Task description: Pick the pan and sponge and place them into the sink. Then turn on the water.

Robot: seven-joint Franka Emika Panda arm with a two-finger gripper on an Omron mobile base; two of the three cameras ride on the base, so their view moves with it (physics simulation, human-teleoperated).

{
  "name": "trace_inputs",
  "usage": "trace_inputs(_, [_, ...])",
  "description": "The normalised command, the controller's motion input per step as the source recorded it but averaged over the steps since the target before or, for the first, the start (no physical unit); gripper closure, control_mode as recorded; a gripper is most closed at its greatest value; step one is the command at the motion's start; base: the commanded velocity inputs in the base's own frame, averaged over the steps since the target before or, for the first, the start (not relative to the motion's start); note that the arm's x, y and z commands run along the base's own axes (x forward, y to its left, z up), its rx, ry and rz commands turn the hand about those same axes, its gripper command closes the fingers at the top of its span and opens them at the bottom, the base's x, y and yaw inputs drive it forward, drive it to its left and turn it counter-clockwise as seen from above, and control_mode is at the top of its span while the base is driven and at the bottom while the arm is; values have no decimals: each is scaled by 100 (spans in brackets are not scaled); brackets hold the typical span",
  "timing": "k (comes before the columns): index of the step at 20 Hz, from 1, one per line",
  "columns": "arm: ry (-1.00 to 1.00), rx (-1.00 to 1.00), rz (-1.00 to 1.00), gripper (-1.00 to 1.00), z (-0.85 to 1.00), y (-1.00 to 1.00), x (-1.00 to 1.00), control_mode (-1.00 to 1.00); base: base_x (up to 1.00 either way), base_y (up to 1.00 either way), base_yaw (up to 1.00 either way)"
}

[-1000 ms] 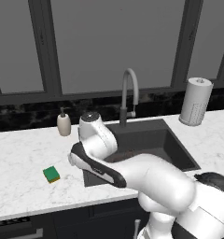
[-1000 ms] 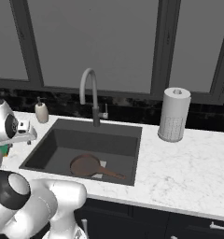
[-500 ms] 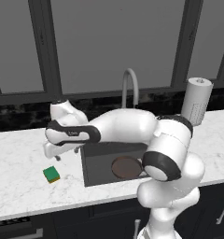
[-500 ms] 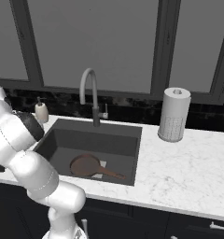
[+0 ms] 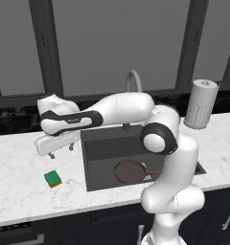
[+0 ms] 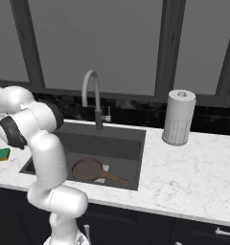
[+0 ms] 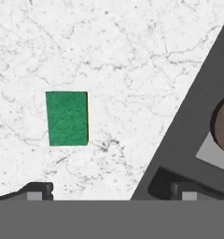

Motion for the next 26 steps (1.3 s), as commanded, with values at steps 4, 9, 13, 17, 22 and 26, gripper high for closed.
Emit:
trace_inputs(4, [0, 0, 0, -100, -29, 4, 0, -100, 0, 0, 0])
trace_inputs(9, [0, 0, 0, -100, -28, 0, 0, -100, 0, 0, 0])
trace_inputs(13, [0, 3, 0, -100, -22, 1, 0, -100, 0, 0, 0])
trace_inputs(17, [0, 1, 0, -100, -19, 8, 0, -100, 0, 0, 0])
trace_inputs(22, [2, 2, 0, -100, -21, 4, 0, -100, 0, 0, 0])
trace_inputs(26, [0, 0, 0, -100, -26, 12, 0, -100, 0, 0, 0])
